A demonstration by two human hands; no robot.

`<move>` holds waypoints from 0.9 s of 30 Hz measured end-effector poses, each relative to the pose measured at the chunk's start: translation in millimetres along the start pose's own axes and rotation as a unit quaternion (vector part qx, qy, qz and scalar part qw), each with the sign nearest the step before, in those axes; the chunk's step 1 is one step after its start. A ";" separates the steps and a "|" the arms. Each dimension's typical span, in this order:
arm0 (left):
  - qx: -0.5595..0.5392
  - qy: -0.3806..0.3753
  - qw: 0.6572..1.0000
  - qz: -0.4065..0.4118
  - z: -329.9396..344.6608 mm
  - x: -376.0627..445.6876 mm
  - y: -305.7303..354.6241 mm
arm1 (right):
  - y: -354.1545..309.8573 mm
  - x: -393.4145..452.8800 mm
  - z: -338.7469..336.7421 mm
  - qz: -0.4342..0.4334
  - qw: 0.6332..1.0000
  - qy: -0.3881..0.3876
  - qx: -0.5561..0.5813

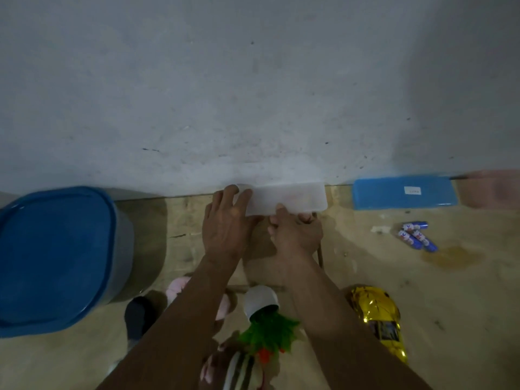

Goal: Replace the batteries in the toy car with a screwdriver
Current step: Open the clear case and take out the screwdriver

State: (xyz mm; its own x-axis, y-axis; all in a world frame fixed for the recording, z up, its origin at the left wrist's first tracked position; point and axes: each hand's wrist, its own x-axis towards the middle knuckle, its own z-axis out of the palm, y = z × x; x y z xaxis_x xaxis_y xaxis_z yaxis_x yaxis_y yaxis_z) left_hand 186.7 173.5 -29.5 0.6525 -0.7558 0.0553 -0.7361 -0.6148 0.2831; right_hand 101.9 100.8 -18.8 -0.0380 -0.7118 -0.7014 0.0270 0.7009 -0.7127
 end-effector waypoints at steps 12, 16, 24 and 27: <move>-0.008 -0.008 1.000 0.010 -6.1 6.0 -2.5 | -2.8 -2.8 -4.3 0.036 0.996 -0.035 0.070; -0.018 -0.026 0.999 0.014 -10.8 10.2 -1.1 | -2.4 1.2 -9.2 0.050 0.996 -0.064 0.040; 0.014 -0.024 0.999 0.029 -11.5 -3.7 4.4 | 1.3 -4.4 -26.2 0.077 0.993 -0.086 0.025; 0.016 -0.027 0.999 0.034 -10.1 0.6 2.9 | -3.1 -3.1 -22.6 0.076 0.993 -0.079 0.040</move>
State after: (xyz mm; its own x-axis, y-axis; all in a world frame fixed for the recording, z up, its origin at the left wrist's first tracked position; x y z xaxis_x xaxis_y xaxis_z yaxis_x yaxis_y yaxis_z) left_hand 186.7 173.5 -19.0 0.5904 -0.8068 0.0220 -0.7846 -0.5674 0.2499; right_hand 79.4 101.9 -14.2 0.1290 -0.6002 -0.7894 0.1004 0.7998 -0.5918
